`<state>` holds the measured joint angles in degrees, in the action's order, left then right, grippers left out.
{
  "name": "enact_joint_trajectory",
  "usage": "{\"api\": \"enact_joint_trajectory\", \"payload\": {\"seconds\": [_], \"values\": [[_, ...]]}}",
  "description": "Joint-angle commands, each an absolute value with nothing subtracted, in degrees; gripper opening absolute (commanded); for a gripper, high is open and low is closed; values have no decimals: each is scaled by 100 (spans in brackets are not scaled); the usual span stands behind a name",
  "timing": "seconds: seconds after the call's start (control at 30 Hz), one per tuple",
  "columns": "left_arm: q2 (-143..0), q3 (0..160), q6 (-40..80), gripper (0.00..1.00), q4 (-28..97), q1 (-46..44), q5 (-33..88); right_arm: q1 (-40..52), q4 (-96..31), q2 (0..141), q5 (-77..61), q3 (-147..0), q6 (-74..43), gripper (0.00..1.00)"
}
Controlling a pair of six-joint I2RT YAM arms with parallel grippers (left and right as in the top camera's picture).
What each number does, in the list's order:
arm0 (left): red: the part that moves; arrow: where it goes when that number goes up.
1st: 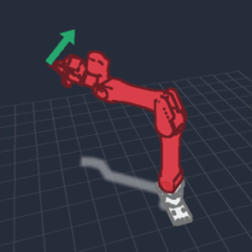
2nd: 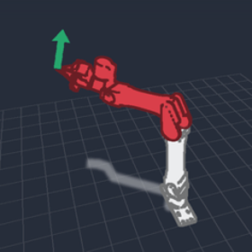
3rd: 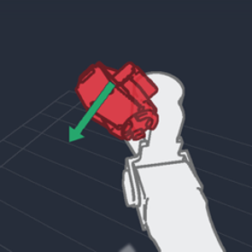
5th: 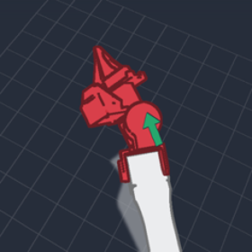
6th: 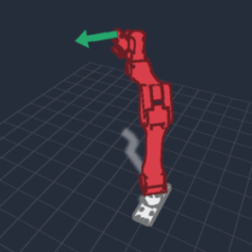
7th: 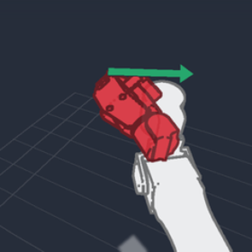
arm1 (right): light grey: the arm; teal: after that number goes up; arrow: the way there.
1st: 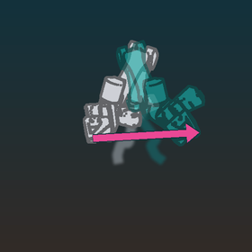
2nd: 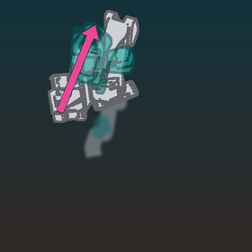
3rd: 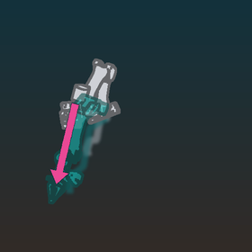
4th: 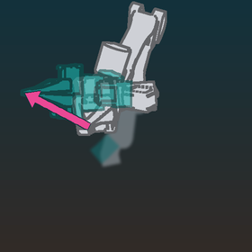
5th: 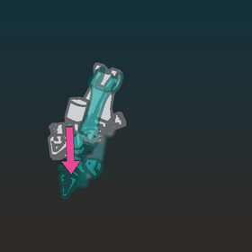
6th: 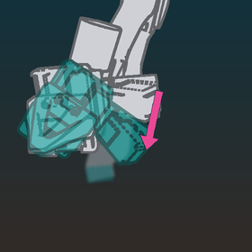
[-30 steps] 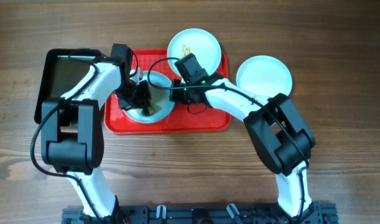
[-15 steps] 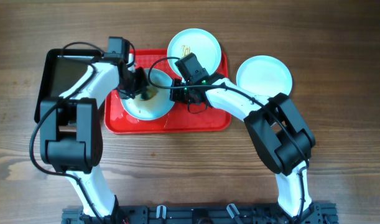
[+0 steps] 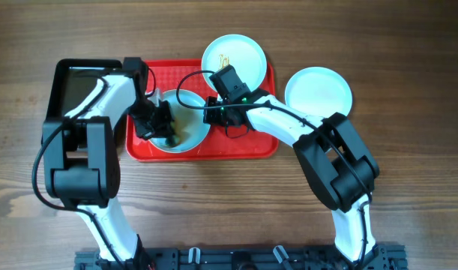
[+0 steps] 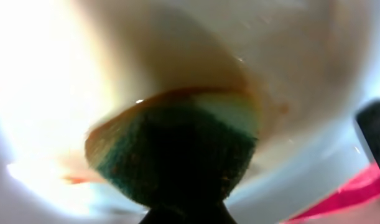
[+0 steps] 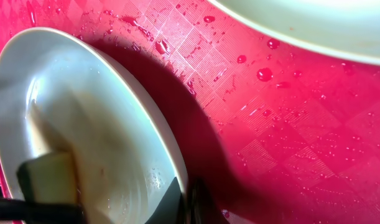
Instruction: Clean dirty plates on tray and stack at the side
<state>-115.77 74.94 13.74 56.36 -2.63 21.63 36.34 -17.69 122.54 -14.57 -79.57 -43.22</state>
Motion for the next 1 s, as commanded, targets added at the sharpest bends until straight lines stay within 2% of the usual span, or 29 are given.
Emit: {"api": "enact_joint_trajectory", "payload": {"seconds": [0.0,0.3,0.4,0.47,0.53,0.6,0.7,0.8,0.97], "values": [[-11808,7323,919,4,5481,-552,2722,3592,-1767,12433,-1422,-7950,-4386,4],[-11808,7317,1288,4,3520,-574,2714,3592,-1756,12433,-1422,-7950,-4383,4],[-11808,7319,1490,4,3098,-572,2185,3592,-1750,12433,-1420,-7950,-4364,4],[-11808,7319,2314,4,3144,-550,840,3592,-1737,12433,-1422,-7950,-4362,5],[-11808,7319,3011,4,3457,-508,1,3592,-1737,12433,-1422,-7950,-4348,4],[-11808,7319,3649,4,3944,-443,-585,3592,-1737,12433,-1422,-7950,-4351,4],[-11808,7319,3951,4,4442,-423,-827,3592,-1737,12433,-1424,-7950,-4351,4],[-11808,7319,3879,4,5006,-438,-405,3592,-1737,12433,-1426,-7950,-4351,4],[-11808,7317,1756,4,5437,-440,2438,3592,-1734,12433,-1444,-7950,-4351,4]]}}
